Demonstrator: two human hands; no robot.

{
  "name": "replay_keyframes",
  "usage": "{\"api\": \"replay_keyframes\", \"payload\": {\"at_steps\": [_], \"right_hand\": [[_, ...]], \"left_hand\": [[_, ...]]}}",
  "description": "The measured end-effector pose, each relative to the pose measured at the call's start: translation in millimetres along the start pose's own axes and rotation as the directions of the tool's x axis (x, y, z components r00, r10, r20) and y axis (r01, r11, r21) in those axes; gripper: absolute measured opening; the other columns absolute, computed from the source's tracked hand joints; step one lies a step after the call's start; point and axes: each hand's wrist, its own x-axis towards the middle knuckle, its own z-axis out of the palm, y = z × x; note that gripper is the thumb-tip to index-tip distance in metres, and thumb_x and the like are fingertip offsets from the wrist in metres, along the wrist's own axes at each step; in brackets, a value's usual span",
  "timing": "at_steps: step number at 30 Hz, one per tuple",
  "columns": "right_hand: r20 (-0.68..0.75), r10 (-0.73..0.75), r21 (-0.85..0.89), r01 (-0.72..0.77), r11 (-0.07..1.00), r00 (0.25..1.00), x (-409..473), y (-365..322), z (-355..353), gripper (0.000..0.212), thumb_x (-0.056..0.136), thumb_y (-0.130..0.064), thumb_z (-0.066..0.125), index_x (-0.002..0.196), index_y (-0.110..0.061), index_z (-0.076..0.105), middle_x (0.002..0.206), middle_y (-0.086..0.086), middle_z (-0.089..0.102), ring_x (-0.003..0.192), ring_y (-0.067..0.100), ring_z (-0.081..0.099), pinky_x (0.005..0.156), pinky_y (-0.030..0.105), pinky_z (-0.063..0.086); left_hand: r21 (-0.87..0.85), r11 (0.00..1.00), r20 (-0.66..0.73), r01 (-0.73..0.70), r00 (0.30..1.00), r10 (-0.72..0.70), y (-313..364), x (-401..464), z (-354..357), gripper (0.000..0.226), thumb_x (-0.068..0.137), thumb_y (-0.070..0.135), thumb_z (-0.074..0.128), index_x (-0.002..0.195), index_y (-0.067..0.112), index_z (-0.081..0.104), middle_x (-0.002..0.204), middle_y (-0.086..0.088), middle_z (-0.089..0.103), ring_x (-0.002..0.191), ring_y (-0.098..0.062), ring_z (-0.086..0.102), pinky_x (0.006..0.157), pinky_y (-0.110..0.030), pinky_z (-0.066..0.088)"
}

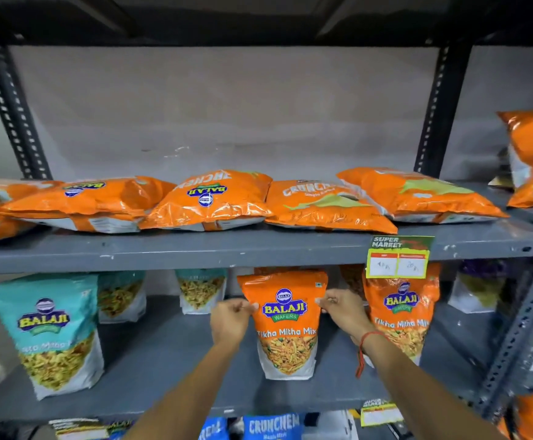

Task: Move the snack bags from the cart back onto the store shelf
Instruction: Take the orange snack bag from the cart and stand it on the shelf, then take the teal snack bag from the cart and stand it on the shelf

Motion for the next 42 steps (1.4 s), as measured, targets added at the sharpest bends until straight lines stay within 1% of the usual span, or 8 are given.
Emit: {"api": "replay_keyframes", "payload": {"at_steps": [7, 13, 18, 22, 27, 30, 35, 42], "right_hand": [[0.023, 0.072, 0.08, -0.073, 0.994, 0.997, 16.1, 13.9, 12.5, 0.018, 0.089, -0.03, 0.062, 0.081, -0.014, 0.066, 0.09, 0.005, 0.074, 0.086, 0.021, 0.068, 0.088, 0.044, 0.055], [-0.286, 0.115, 0.254, -0.04, 0.966, 0.951, -5.2, -11.0, 33.7, 0.044, 0.069, -0.043, 0.078, 0.084, -0.011, 0.052, 0.086, 0.01, 0.065, 0.077, 0.027, 0.066, 0.066, 0.038, 0.054], [-0.434, 0.035, 0.349, 0.131, 0.928, 0.9, -45.5, -67.7, 73.7, 0.059, 0.07, -0.036, 0.078, 0.111, -0.014, 0.042, 0.098, 0.011, 0.058, 0.09, 0.034, 0.061, 0.083, 0.047, 0.051], [-0.361, -0.064, 0.38, 0.209, 0.901, 0.93, -89.9, -116.1, 125.0, 0.057, 0.075, -0.026, 0.076, 0.12, -0.009, 0.046, 0.109, 0.02, 0.06, 0.096, 0.034, 0.058, 0.09, 0.05, 0.048], [-0.096, -0.176, 0.468, 0.201, 0.86, 0.98, -169.3, -172.7, 211.1, 0.039, 0.078, -0.022, 0.073, 0.111, -0.012, 0.054, 0.085, 0.006, 0.06, 0.064, 0.009, 0.052, 0.061, 0.005, 0.04], [0.17, -0.23, 0.474, 0.125, 0.872, 0.958, -218.9, -186.2, 274.2, 0.036, 0.079, -0.022, 0.072, 0.11, -0.013, 0.056, 0.081, 0.006, 0.061, 0.064, 0.003, 0.054, 0.056, 0.002, 0.04], [0.62, -0.24, 0.34, 0.02, 0.94, 0.747, -291.9, -170.8, 381.3, 0.038, 0.079, -0.007, 0.073, 0.113, -0.003, 0.057, 0.085, 0.01, 0.06, 0.076, 0.017, 0.056, 0.068, 0.018, 0.044], [0.962, 0.065, -0.122, 0.207, 0.971, 0.264, -330.0, -83.8, 516.1, 0.058, 0.075, -0.005, 0.075, 0.127, -0.003, 0.048, 0.092, 0.007, 0.056, 0.09, 0.022, 0.055, 0.076, 0.03, 0.05]], "left_hand": [[0.0, 1.0, 0.032, 0.009, 0.999, -0.009, -6.9, 7.4, 6.9, 0.018, 0.081, 0.037, 0.069, 0.07, 0.023, 0.072, 0.084, -0.004, 0.078, 0.083, -0.021, 0.07, 0.077, -0.036, 0.057], [-0.067, 0.997, -0.055, -0.04, 0.998, 0.037, -10.5, -13.9, -30.3, 0.034, 0.076, 0.034, 0.074, 0.106, 0.016, 0.072, 0.103, -0.006, 0.077, 0.099, -0.019, 0.069, 0.089, -0.032, 0.053], [-0.1, 0.992, -0.19, -0.083, 0.98, 0.063, -16.9, -43.5, -104.6, 0.033, 0.074, 0.029, 0.076, 0.105, 0.017, 0.071, 0.094, -0.007, 0.077, 0.09, -0.019, 0.071, 0.086, -0.031, 0.054], [-0.207, 0.975, -0.3, -0.077, 0.954, 0.011, -41.3, -80.9, -186.9, 0.037, 0.076, 0.017, 0.076, 0.11, 0.006, 0.067, 0.091, -0.013, 0.073, 0.075, -0.009, 0.068, 0.078, -0.021, 0.055], [-0.215, 0.976, -0.498, 0.036, 0.856, -0.141, -101.7, -153.7, -301.7, 0.031, 0.077, 0.016, 0.075, 0.105, 0.001, 0.07, 0.094, -0.018, 0.074, 0.084, -0.013, 0.065, 0.084, -0.033, 0.054], [-0.203, 0.966, -0.615, 0.158, 0.747, -0.252, -150.4, -201.0, -358.1, 0.028, 0.077, 0.022, 0.076, 0.099, 0.004, 0.073, 0.093, -0.015, 0.076, 0.083, -0.013, 0.066, 0.081, -0.029, 0.053], [-0.29, 0.838, -0.64, 0.461, 0.558, -0.528, -266.4, -285.4, -403.7, 0.031, 0.08, 0.026, 0.072, 0.099, 0.002, 0.072, 0.098, -0.022, 0.075, 0.097, -0.033, 0.069, 0.087, -0.044, 0.055], [-0.372, 0.449, -0.53, 0.812, 0.211, -0.821, -395.5, -378.3, -361.5, 0.022, 0.071, 0.023, 0.072, 0.089, 0.011, 0.073, 0.086, -0.017, 0.076, 0.087, -0.036, 0.07, 0.077, -0.041, 0.057]]}}
